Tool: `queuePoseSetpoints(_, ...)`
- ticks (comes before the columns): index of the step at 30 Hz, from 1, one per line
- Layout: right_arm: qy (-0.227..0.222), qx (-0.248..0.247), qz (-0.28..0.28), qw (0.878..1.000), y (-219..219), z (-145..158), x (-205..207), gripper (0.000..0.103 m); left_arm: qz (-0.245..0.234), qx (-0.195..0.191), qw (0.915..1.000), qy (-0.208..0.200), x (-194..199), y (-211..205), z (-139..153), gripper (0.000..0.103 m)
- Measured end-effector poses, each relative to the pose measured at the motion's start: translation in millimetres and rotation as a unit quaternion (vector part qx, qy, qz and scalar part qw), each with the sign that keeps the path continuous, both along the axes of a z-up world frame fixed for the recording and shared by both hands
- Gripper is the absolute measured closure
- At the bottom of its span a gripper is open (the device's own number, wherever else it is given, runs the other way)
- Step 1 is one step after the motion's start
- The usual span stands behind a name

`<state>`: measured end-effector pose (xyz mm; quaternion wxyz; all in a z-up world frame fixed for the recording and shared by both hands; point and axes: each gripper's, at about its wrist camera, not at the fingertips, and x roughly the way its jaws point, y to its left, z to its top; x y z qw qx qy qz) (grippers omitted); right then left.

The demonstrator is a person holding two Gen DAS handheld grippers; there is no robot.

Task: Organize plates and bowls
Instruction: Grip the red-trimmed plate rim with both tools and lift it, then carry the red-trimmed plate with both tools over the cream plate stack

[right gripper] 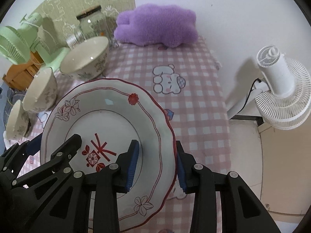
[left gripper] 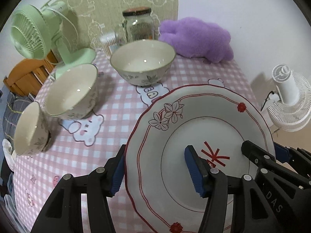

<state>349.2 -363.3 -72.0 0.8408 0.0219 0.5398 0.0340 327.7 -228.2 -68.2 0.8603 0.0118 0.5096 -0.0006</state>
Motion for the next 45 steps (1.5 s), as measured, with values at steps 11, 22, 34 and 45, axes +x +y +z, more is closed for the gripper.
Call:
queuePoseSetpoints(11,-0.017,-0.005,-0.016,1.000,20,39,-62,0.063,-0.013,-0.011,0.9997,-0.018,-53,24,31,0.044)
queuePoseSetpoints(22,0.004,-0.027,-0.060,0.998,36,40,-150,0.063,-0.074,-0.022,0.9970,0.000,-124,38,25,0.044)
queuePoseSetpoints(34,0.030,-0.044,-0.118,0.992,25,25,-220,0.063,-0.128,-0.028,0.9911,0.021,-175,20,4,0.044)
queuePoseSetpoints(45,0.060,-0.043,-0.103,0.992,-7,-1,-234,0.063,-0.119,-0.020,0.9912,0.054,-192,-9,-18,0.044)
